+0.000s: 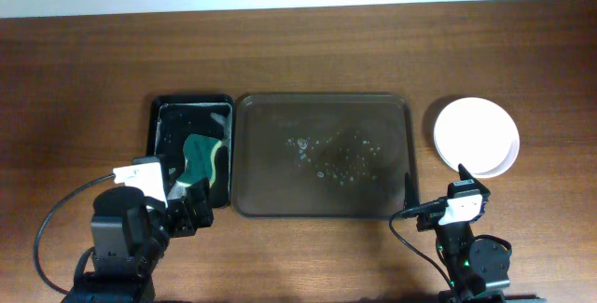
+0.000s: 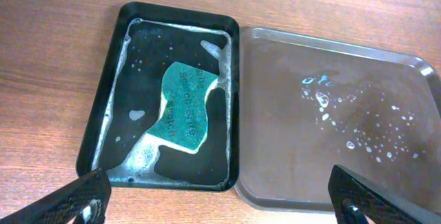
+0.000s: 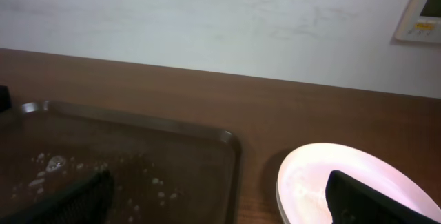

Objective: Clean dirty plates on tray and stack at the side

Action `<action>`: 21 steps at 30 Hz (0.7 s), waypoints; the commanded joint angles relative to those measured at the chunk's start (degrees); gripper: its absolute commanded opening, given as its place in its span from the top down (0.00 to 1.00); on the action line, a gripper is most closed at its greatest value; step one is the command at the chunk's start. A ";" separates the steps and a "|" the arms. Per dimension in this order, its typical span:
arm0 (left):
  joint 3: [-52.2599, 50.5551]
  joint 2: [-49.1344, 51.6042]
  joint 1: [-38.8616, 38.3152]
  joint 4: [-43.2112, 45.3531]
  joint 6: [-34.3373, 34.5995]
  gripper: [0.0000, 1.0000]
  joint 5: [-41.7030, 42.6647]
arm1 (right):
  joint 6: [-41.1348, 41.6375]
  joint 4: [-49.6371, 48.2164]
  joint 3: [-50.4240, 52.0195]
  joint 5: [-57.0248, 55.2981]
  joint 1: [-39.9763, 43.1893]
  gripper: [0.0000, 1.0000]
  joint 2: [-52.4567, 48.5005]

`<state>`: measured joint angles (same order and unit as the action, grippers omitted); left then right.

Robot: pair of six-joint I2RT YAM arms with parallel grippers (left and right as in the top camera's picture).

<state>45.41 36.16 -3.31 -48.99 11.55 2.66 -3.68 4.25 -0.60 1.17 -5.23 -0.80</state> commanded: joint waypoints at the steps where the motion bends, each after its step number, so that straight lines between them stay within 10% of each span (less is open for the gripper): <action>1: -0.33 -0.20 0.22 0.11 -0.94 0.01 0.59 | -0.39 0.24 0.28 0.74 0.48 0.01 0.61; 13: -1.33 -3.91 0.22 -1.68 -0.96 0.00 -4.00 | -0.39 0.24 0.28 0.74 0.48 0.01 0.61; 21: -22.45 -22.14 0.22 17.99 -0.94 0.01 -6.12 | -0.39 0.24 0.28 0.74 0.48 0.01 0.61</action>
<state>30.92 20.10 -3.29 -36.62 11.55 -2.17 -3.68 4.25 -0.60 1.19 -5.23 -0.80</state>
